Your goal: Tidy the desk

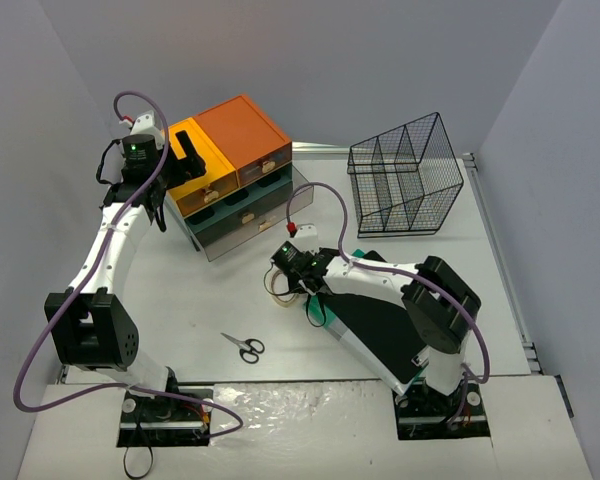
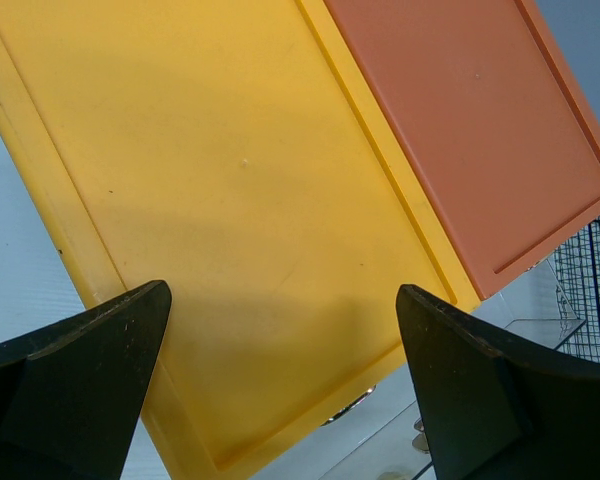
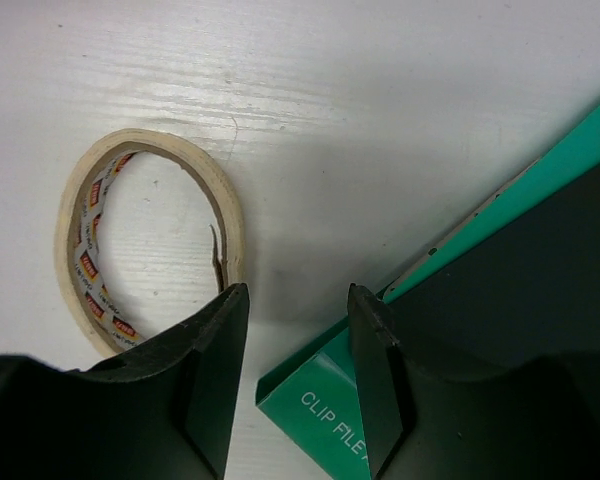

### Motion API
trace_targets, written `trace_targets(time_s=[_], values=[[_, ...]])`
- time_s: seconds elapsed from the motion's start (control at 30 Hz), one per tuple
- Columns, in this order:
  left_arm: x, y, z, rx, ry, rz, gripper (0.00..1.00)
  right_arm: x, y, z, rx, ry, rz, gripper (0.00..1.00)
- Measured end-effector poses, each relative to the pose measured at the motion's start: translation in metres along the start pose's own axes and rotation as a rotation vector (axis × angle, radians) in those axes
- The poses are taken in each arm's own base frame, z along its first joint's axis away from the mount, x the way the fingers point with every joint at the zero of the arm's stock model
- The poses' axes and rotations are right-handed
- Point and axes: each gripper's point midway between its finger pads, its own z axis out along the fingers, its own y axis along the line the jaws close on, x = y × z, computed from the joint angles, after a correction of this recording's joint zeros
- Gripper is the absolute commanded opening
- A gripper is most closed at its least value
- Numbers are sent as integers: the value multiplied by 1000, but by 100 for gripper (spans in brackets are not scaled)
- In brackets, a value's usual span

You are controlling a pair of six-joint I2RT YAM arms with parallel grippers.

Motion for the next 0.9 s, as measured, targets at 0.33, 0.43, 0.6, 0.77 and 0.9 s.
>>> trace_targets(time_s=[0.33, 0.43, 0.6, 0.77, 0.9], values=[[0, 0, 0, 0, 0, 0, 97, -9, 18, -12, -41, -28, -9, 42], [0, 0, 0, 0, 0, 0, 97, -8, 22, -9, -41, -26, -13, 42], [0, 0, 0, 0, 0, 0, 97, 0, 23, 2, -28, -11, -23, 42], [0, 0, 0, 0, 0, 0, 97, 12, 25, 17, -19, 13, -36, 41], [0, 0, 0, 0, 0, 1, 97, 12, 30, 22, -30, 11, -30, 28]])
